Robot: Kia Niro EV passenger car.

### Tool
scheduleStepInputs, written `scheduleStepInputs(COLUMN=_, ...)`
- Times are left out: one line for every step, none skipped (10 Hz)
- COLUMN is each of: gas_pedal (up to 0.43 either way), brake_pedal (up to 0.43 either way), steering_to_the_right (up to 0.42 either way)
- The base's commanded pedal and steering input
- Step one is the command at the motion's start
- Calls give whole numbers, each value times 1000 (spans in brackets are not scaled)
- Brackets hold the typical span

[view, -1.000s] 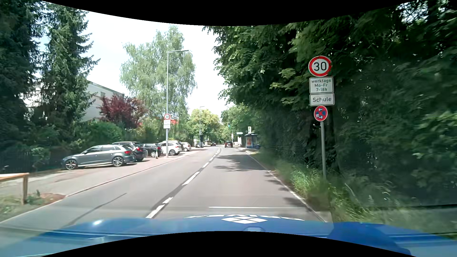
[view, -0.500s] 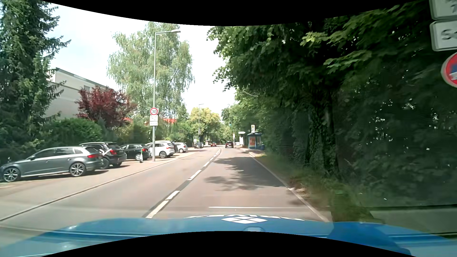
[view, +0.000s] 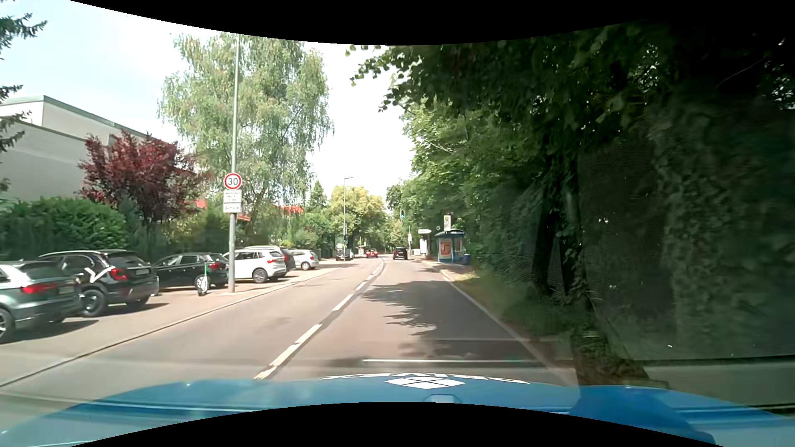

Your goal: Follow the waypoints while adhering to traffic rules and regulations

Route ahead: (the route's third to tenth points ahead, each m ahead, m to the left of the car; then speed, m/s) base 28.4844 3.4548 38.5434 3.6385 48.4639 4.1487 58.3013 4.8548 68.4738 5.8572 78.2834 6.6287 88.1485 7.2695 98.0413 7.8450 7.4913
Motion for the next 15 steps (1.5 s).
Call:
scheduleStepInputs(gas_pedal=150, brake_pedal=0, steering_to_the_right=-9)
scheduleStepInputs(gas_pedal=150, brake_pedal=0, steering_to_the_right=-8)
scheduleStepInputs(gas_pedal=150, brake_pedal=0, steering_to_the_right=-8)
scheduleStepInputs(gas_pedal=150, brake_pedal=0, steering_to_the_right=-6)
scheduleStepInputs(gas_pedal=150, brake_pedal=0, steering_to_the_right=-5)
scheduleStepInputs(gas_pedal=150, brake_pedal=0, steering_to_the_right=-5)
scheduleStepInputs(gas_pedal=150, brake_pedal=0, steering_to_the_right=-6)
scheduleStepInputs(gas_pedal=150, brake_pedal=0, steering_to_the_right=-6)
scheduleStepInputs(gas_pedal=150, brake_pedal=0, steering_to_the_right=-6)
scheduleStepInputs(gas_pedal=150, brake_pedal=0, steering_to_the_right=-7)
scheduleStepInputs(gas_pedal=150, brake_pedal=0, steering_to_the_right=-8)
scheduleStepInputs(gas_pedal=150, brake_pedal=0, steering_to_the_right=-8)
scheduleStepInputs(gas_pedal=150, brake_pedal=0, steering_to_the_right=-8)
scheduleStepInputs(gas_pedal=150, brake_pedal=0, steering_to_the_right=-9)
scheduleStepInputs(gas_pedal=150, brake_pedal=0, steering_to_the_right=-9)
